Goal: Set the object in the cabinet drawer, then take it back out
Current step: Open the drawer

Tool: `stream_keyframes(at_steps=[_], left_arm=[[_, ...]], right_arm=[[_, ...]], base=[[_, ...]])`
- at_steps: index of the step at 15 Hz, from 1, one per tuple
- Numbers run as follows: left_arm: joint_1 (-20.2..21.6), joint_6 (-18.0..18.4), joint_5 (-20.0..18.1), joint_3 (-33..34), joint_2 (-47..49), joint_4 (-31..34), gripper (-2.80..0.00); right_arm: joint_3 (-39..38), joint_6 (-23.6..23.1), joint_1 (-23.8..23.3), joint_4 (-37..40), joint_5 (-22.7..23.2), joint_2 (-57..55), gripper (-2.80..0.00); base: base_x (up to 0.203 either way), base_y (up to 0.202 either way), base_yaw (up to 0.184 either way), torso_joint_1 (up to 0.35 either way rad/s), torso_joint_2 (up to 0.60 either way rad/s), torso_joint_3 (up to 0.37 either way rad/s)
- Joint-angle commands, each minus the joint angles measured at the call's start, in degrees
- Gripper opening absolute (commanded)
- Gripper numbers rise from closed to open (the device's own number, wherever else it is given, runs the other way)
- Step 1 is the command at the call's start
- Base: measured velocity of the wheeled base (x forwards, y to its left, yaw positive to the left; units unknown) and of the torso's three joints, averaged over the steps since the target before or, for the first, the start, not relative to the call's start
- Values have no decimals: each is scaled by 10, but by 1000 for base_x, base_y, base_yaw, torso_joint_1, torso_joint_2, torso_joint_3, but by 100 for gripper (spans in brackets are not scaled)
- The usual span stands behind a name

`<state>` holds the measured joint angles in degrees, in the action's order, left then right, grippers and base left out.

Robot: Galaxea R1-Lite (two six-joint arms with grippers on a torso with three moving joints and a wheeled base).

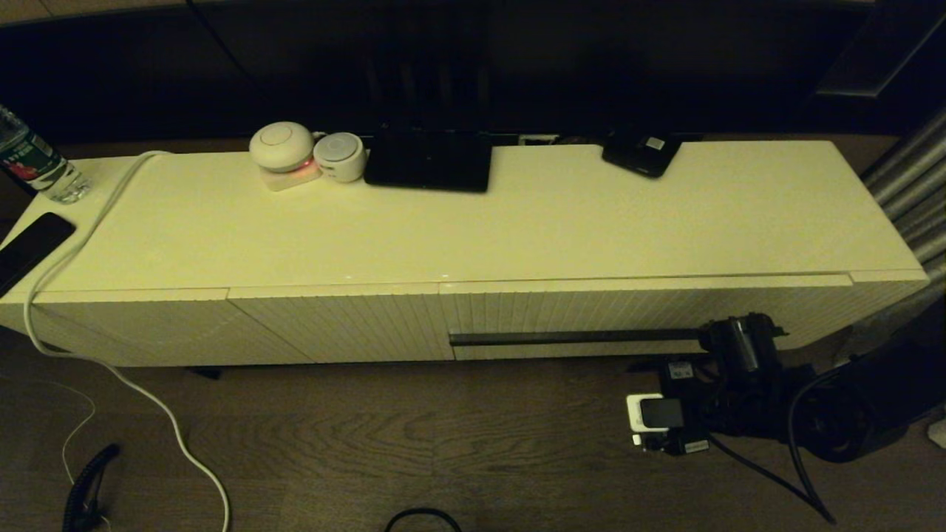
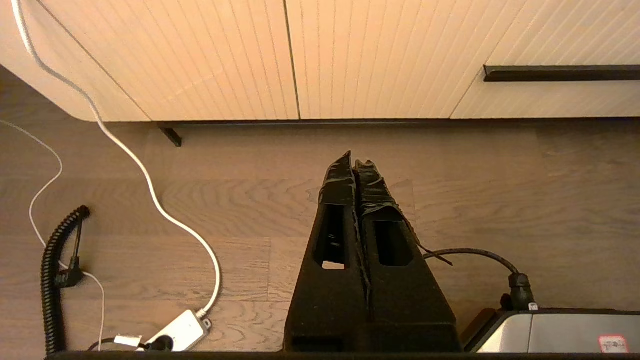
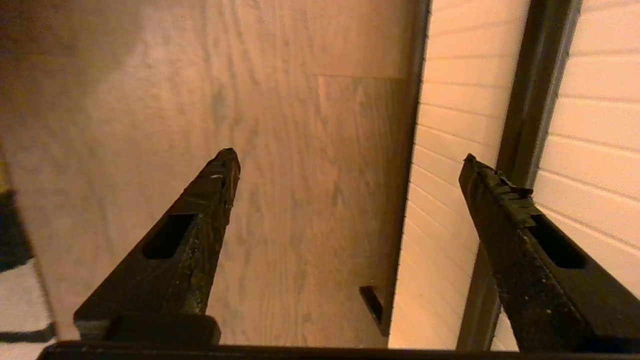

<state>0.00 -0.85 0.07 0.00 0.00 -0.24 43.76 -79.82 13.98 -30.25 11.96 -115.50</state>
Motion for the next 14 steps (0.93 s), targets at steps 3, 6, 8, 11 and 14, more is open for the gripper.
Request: stream_keyframes(at_steps=[3, 6, 8, 11, 14], left_arm=[[0, 0, 0, 1, -1, 0, -280], [0, 0, 0, 1, -1, 0, -280], [0, 0, 0, 0, -1, 0, -280], [0, 0, 0, 1, -1, 0, -280], [0, 0, 0, 1, -1, 0, -280]], right_arm=[[33, -4, -10, -25, 2, -35, 0], [52, -4, -12, -38, 8, -45, 0], [57, -6, -13, -38, 9, -47, 0], [68, -6, -15, -50, 8, -64, 0], [78, -4, -17, -60, 5, -79, 0]], base=[[0, 0, 0, 0, 0, 0], [0, 0, 0, 0, 0, 0], [0, 0, 0, 0, 0, 0], [0, 0, 0, 0, 0, 0], [0, 0, 0, 0, 0, 0]])
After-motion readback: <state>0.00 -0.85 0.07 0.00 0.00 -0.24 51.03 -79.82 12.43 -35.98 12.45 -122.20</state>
